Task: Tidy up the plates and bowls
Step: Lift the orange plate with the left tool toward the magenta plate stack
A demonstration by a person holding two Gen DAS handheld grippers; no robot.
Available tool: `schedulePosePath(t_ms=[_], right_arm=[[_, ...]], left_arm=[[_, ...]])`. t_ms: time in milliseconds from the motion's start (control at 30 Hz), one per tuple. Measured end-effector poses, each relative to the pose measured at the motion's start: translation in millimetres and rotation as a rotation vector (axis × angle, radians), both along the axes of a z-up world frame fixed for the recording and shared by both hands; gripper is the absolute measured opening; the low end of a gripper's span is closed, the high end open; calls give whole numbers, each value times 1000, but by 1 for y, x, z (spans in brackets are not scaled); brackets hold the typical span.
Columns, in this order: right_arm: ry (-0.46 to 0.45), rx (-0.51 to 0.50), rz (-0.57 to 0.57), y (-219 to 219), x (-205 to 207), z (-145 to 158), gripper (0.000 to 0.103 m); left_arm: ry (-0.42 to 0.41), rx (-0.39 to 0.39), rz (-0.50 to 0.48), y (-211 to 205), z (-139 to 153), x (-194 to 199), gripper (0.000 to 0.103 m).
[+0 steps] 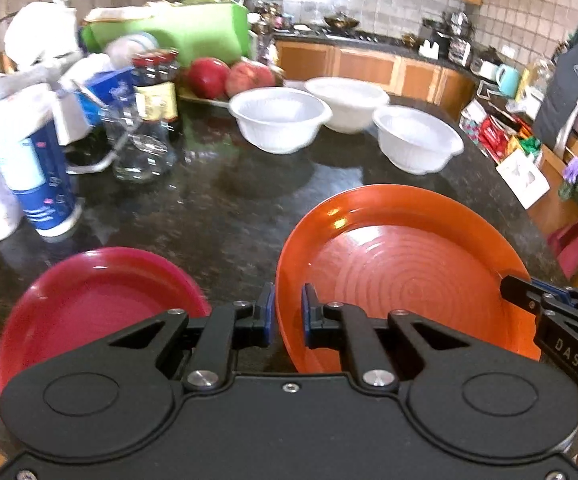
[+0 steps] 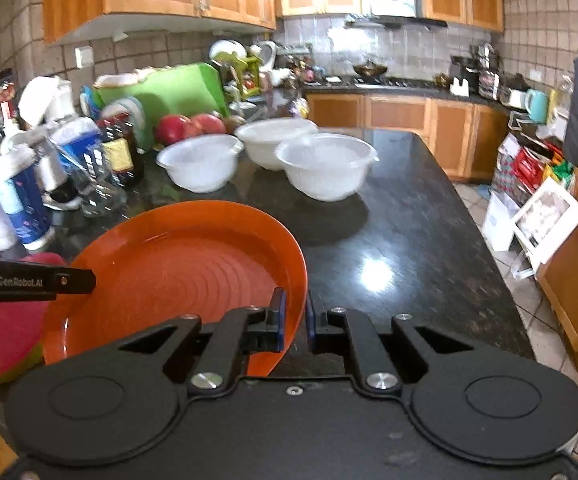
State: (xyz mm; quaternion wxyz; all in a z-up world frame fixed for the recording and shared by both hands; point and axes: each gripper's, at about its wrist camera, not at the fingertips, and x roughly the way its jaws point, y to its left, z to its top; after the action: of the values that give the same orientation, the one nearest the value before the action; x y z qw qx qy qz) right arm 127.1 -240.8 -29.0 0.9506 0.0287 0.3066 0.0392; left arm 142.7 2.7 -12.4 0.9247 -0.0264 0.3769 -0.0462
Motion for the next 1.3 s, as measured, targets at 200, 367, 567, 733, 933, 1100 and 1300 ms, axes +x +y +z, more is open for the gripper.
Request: schedulePosePath(t_ms=[200, 367, 567, 733, 933, 1100, 1300], right_arm=[[-33, 9, 68, 45, -1, 13, 12], [-34, 15, 132, 89, -1, 14, 12], [-10, 13, 203, 144, -1, 8, 12], [10, 0, 223, 177, -3, 2, 12], [34, -15, 180, 193, -7, -5, 12], [50, -30, 123, 198, -10, -11, 14], [54, -53, 99, 206, -11, -15, 16]], left_arm=[[-30, 11, 63, 39, 11, -10, 17], [-35, 29, 123, 78, 11, -22, 17], [-35, 50, 180, 126, 8, -34, 17], [-34, 66, 187, 152, 1, -38, 17], [-27, 60, 127, 170, -8, -38, 17], [-28, 55, 62, 174, -14, -34, 17], [-31, 48, 16, 179, -20, -30, 19]])
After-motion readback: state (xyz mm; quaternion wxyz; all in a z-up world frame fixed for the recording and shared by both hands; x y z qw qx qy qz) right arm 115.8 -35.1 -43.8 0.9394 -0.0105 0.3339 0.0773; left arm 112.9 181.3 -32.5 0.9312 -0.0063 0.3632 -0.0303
